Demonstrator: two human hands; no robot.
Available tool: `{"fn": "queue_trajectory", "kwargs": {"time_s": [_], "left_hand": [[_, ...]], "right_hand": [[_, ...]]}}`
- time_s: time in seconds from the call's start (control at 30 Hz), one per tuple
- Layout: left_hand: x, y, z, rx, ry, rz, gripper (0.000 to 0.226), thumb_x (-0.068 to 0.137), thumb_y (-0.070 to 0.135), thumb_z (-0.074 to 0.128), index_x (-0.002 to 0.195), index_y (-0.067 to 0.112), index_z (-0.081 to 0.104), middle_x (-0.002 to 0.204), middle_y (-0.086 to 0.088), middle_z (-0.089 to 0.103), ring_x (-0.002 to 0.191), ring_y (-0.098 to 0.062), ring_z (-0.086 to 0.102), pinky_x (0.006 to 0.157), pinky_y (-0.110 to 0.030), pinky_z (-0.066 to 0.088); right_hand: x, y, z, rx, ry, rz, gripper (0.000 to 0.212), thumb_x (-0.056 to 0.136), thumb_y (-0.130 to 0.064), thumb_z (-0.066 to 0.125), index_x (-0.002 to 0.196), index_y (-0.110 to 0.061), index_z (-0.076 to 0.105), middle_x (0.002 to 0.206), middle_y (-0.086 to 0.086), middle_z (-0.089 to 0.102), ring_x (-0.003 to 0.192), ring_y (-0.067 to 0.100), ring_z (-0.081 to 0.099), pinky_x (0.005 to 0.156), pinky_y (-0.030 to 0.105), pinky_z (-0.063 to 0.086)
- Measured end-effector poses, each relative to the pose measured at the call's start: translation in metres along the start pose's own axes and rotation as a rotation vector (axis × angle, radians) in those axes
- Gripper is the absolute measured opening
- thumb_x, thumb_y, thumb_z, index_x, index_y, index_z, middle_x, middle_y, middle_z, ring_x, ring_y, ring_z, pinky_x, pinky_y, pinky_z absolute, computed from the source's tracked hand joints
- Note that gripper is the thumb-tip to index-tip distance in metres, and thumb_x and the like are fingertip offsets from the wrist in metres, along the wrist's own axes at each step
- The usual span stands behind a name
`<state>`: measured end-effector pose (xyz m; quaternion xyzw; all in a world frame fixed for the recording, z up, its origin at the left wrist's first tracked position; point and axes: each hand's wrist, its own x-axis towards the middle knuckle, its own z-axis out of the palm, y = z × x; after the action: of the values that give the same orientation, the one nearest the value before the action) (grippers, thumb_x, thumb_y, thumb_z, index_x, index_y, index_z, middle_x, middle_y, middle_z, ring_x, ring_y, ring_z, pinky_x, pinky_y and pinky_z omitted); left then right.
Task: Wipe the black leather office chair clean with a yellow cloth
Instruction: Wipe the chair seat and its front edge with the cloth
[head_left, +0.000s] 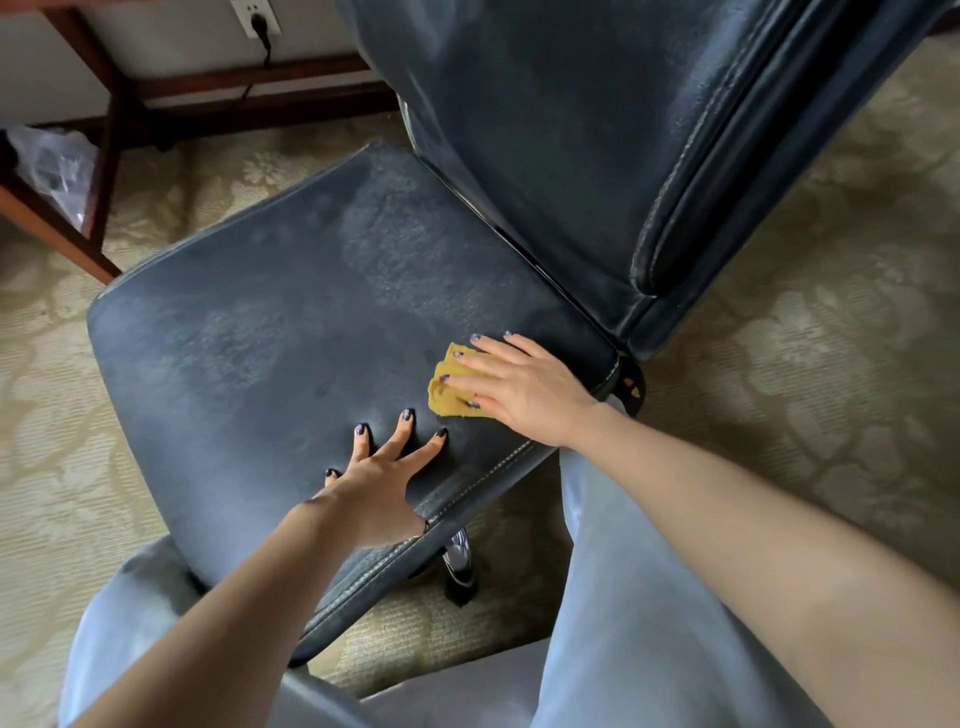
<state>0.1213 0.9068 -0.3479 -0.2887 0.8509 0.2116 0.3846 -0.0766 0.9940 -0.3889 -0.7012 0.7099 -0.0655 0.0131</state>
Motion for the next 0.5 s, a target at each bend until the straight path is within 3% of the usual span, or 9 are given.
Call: {"fn": "queue_trajectory", "kwargs": {"time_s": [0.17,0.33,0.5], "left_hand": [[-0.002,0.0,0.0,-0.015,0.01,0.001,0.092,0.085,0.026,0.056,0.142,0.055,-0.01,0.152,0.02,-0.028,0.143,-0.031,-0.02,0.11,-0.058,0.019],[-0.002,0.001,0.001,-0.018,0.011,0.001,0.091,0.086,0.026,0.055,0.143,0.054,-0.011,0.151,0.019,-0.03,0.143,-0.031,-0.021,0.111,-0.059,0.018],[-0.003,0.001,0.001,-0.025,0.01,0.012,0.09,0.087,0.027,0.054,0.143,0.054,-0.011,0.151,0.02,-0.029,0.143,-0.031,-0.021,0.11,-0.059,0.02]], "right_hand": [[0.019,0.012,0.002,0.049,0.001,0.3,0.037,0.1,-0.032,0.037,0.136,-0.032,0.048,0.145,-0.007,0.043,0.139,0.021,0.03,0.112,0.041,0.02],[0.026,0.036,-0.007,0.008,-0.01,0.544,0.036,0.102,-0.033,0.033,0.135,-0.028,0.046,0.141,-0.006,0.045,0.131,0.021,0.035,0.099,0.037,0.03],[0.022,0.047,-0.014,0.026,-0.052,0.77,0.037,0.102,-0.032,0.031,0.133,-0.02,0.047,0.139,0.001,0.05,0.133,0.022,0.034,0.103,0.038,0.029]]}}
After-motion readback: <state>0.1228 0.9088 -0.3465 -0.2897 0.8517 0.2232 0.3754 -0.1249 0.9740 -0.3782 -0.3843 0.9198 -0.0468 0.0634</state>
